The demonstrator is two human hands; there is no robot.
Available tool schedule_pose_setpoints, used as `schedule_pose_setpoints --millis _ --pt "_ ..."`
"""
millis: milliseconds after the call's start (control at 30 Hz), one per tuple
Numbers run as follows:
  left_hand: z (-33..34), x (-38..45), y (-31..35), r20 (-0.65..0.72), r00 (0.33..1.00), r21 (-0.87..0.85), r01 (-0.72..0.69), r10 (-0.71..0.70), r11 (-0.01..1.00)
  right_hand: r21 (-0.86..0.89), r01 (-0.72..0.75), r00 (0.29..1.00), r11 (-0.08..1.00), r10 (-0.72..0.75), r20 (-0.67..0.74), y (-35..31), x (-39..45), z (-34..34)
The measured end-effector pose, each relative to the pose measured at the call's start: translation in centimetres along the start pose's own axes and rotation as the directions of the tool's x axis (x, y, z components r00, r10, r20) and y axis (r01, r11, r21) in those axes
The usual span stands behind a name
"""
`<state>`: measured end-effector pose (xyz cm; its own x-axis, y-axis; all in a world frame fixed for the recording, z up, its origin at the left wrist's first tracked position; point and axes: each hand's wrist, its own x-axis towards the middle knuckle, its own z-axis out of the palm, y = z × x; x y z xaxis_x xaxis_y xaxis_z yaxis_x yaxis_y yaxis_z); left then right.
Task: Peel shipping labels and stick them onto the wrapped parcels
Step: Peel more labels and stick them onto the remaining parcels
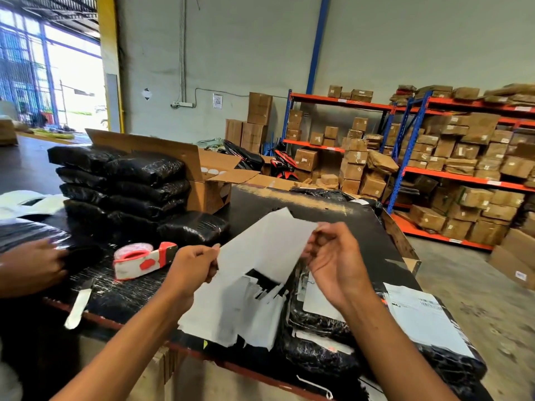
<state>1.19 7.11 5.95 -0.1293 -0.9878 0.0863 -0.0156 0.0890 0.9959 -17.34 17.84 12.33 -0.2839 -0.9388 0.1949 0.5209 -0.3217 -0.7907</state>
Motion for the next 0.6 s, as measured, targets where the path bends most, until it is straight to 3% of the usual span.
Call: schedule_pose_setpoints --millis 133,267,367,433,500,533,600 --pt "-1.4 1.9 -2.8 -0.092 0.995 0.064 0.044 -0.038 0.997 0.029 0.119 0.986 0.992 -0.114 -0.124 -1.3 2.0 -1.0" --pt "-2.5 3.1 -4.6 -0.273 0.962 0.142 0.013 0.026 0.990 0.117 0.244 0.951 0.963 -0.213 -0.225 -2.0 4.1 -1.4" --pt "-3.3 3.9 -5.3 -0.372 0.928 0.075 0.023 0.006 0.997 0.096 0.315 0.923 0.944 -0.281 -0.262 -2.3 5.8 -1.5" --pt "-3.6 4.2 -5.1 -0.388 0.921 0.037 0.005 0.010 0.999 -0.055 0.330 0.909 0.942 -0.333 -0.252 -2.2 6.9 -1.8" --pt "-3.5 4.2 -4.4 -0.381 0.923 0.021 -0.052 0.056 0.998 -0.443 0.265 0.914 0.856 -0.369 -0.167 -1.7 7.8 -2.2" --pt "-3.4 4.1 -4.0 -0.376 0.923 0.007 -0.087 0.084 0.996 -0.644 0.188 0.941 0.741 -0.324 -0.099 -1.2 8.1 -2.4" --pt "-3.2 4.1 -3.1 -0.364 0.923 -0.028 -0.144 0.124 0.989 -0.881 0.066 0.995 0.468 -0.096 0.024 0.2 8.6 -2.6"
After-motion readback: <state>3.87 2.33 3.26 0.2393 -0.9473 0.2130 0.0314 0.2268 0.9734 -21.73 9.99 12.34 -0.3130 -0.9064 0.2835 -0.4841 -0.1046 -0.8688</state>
